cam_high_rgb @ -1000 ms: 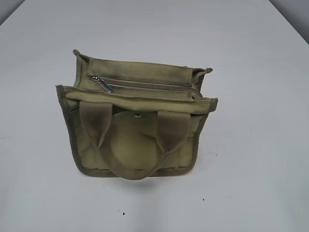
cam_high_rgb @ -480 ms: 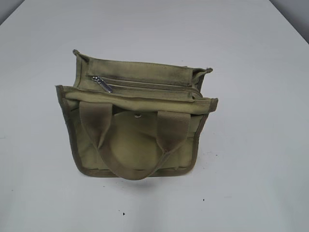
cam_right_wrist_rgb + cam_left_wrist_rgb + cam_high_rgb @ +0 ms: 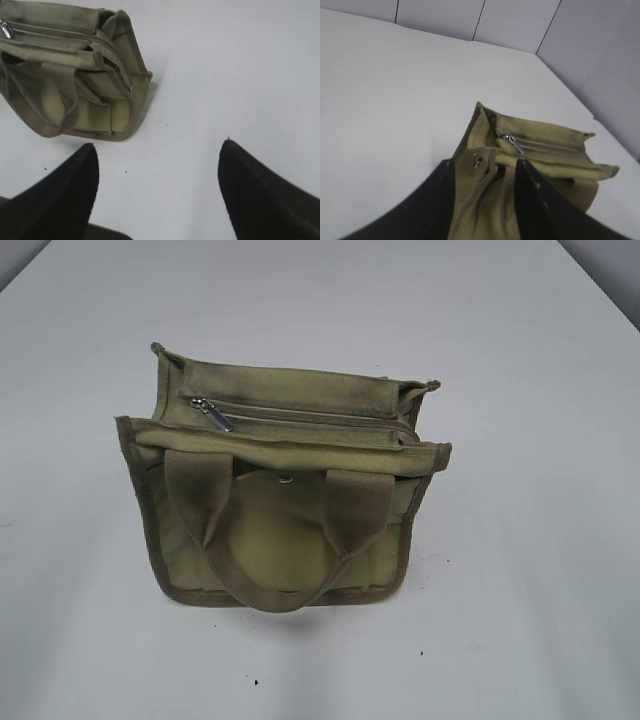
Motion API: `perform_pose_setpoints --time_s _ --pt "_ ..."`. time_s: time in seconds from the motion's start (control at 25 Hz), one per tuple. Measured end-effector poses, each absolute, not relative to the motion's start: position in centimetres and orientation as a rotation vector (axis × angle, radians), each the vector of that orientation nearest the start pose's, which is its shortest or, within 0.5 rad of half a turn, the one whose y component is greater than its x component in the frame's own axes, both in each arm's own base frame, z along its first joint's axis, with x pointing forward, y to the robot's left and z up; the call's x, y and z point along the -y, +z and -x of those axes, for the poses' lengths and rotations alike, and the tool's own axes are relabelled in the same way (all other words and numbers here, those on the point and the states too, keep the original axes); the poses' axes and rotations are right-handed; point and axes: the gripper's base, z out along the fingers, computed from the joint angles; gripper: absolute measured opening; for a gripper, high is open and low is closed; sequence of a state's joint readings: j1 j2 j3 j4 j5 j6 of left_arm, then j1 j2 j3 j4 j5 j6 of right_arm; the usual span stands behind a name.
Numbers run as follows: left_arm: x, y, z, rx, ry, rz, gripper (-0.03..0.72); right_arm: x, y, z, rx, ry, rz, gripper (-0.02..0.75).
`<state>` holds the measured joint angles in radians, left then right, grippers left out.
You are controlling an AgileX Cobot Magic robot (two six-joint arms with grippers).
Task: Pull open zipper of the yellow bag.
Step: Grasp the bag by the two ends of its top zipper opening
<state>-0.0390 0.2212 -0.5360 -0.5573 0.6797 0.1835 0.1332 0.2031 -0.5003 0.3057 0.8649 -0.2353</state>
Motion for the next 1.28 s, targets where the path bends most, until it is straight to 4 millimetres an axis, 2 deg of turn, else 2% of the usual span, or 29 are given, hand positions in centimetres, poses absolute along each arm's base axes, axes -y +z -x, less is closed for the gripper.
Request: perform_pose_setpoints --time_s 0.2,0.36,0.4,0.48,0.76,0.92,1.04,1.28 --pt "4.2 32.5 -9.5 -1.938 -0.725 0.066 0.312 -3.9 29.8 -7.0 -2.047 0.358 0.441 0.576" --pt "5.2 32.4 -13.9 -2.074 -0.842 0.061 0.312 -5.6 30.4 -11.2 -2.144 0.353 0.607 0.576" --pt "5.5 32.0 -15.5 -2.136 -0.881 0.074 0.312 -6.1 30.7 -12.2 -2.153 0.349 0.65 0.576" --pt "6.0 31.4 -17.9 -2.217 -0.949 0.089 0.312 -7.5 30.5 -14.9 -2.208 0.35 0.738 0.576" --pt "7.3 29.9 -24.7 -2.405 -1.134 0.063 0.312 -12.8 30.9 -21.5 -2.212 0.356 1.01 0.576" --pt "7.7 28.8 -27.5 -2.469 -1.185 0.065 0.312 -16.2 31.1 -24.2 -2.171 0.368 1.126 0.576" --pt "7.9 28.1 -28.8 -2.502 -1.211 0.06 0.312 -18.5 31.1 -26.0 -2.142 0.376 1.183 0.576" --pt "10.0 27.6 -29.6 -2.526 -1.22 -0.018 0.312 -21.9 30.1 -28.6 -2.116 0.381 1.264 0.576"
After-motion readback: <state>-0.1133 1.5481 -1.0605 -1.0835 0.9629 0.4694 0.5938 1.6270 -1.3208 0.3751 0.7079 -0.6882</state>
